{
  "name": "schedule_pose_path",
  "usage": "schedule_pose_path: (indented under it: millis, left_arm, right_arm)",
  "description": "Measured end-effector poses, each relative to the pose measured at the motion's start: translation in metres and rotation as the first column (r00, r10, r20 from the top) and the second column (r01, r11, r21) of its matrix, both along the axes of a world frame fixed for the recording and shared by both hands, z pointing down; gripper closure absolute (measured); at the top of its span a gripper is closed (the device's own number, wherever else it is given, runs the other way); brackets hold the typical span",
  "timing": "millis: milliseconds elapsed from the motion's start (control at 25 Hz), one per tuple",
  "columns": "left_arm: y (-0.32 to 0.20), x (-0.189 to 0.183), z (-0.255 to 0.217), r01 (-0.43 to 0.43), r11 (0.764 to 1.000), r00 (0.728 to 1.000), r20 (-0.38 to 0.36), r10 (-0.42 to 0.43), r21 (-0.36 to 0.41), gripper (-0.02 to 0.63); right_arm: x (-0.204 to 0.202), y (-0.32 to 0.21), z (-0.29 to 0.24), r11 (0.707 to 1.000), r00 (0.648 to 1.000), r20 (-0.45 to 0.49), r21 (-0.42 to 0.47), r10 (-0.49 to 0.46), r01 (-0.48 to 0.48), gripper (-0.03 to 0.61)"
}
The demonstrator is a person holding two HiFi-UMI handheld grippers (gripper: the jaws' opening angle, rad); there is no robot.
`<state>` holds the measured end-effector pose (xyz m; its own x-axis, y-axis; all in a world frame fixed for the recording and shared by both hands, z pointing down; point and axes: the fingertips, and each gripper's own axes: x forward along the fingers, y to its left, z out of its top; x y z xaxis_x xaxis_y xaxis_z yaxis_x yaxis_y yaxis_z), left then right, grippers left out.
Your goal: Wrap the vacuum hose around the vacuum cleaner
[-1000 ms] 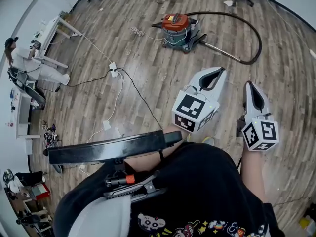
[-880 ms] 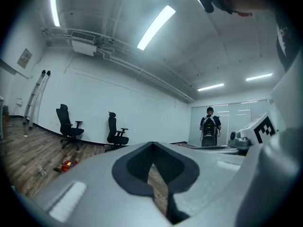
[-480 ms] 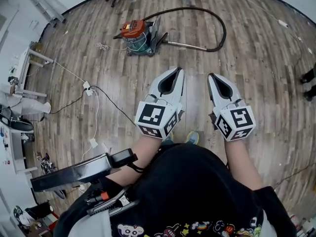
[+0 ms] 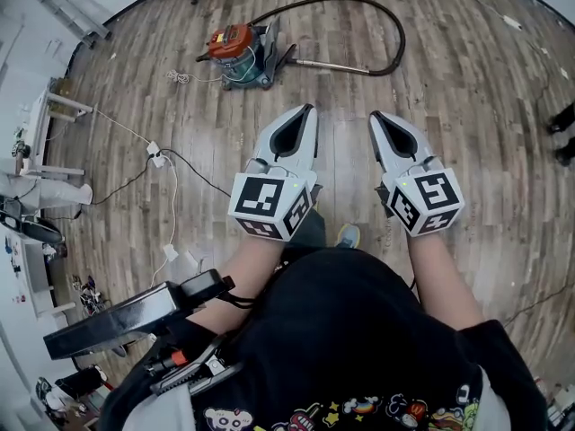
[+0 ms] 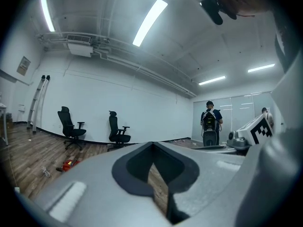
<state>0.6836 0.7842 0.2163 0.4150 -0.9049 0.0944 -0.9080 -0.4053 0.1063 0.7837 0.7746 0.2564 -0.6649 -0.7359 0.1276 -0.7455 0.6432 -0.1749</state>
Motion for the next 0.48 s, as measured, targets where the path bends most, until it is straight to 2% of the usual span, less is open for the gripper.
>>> schedule_pose_path:
  millis: [240,480]
  left_arm:
    - [-0.031,-0.028,0.018,0.013,1.000,1.000,-0.026,-0.013,-0.009,0.612]
    - [-0.122,-0.071,0.043,-0.005,1.000,0.998,-0.055,0.004,-0.022,0.612]
  right_arm:
    - [-0.024,-0.027,0.015,1.000,1.000,-0.020,-0.007,-0.008,0.008,0.557]
    - [-0.066,-0.109,0.039,1.000,0.998,-0.056,-0.031,0.003,-0.005,0.557]
